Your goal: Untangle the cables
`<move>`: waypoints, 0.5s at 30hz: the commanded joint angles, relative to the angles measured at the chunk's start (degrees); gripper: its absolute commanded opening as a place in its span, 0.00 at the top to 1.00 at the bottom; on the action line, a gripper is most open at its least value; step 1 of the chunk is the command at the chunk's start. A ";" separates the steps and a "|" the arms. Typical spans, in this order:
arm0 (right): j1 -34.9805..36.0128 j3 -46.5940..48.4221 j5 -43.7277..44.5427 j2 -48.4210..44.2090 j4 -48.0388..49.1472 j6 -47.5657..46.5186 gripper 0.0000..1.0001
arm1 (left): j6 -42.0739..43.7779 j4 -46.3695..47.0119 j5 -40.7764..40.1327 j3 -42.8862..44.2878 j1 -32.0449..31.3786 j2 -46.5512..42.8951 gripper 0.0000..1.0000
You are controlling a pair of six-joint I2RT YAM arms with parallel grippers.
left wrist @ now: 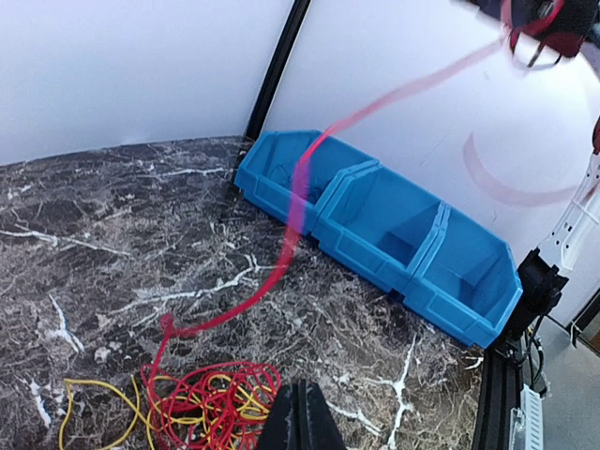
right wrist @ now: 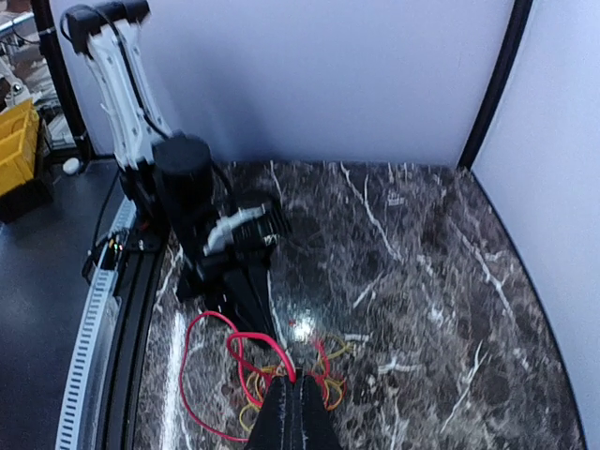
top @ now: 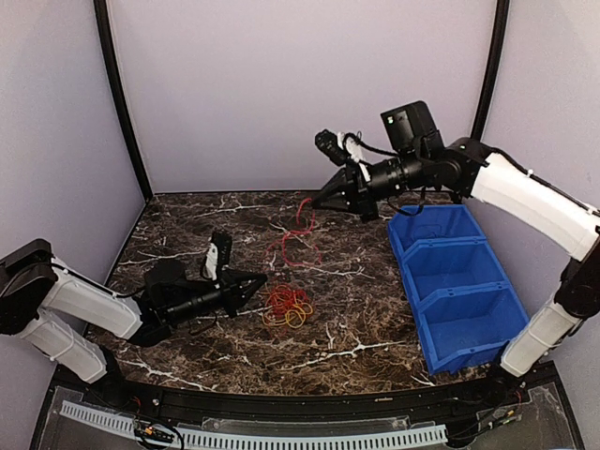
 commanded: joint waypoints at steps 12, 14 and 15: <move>-5.17 -21.32 -1.49 -6.33 9.80 -0.91 1.00 | 4.77 -12.82 -0.66 4.57 -0.39 -6.21 0.59; -5.16 -19.86 -2.89 -5.99 9.26 -0.64 1.00 | 6.87 -14.68 -0.01 6.90 -0.78 -5.28 0.54; -5.16 -19.20 -3.52 -5.99 8.96 -0.57 1.00 | 8.60 -15.53 0.55 7.79 -0.96 -4.67 0.52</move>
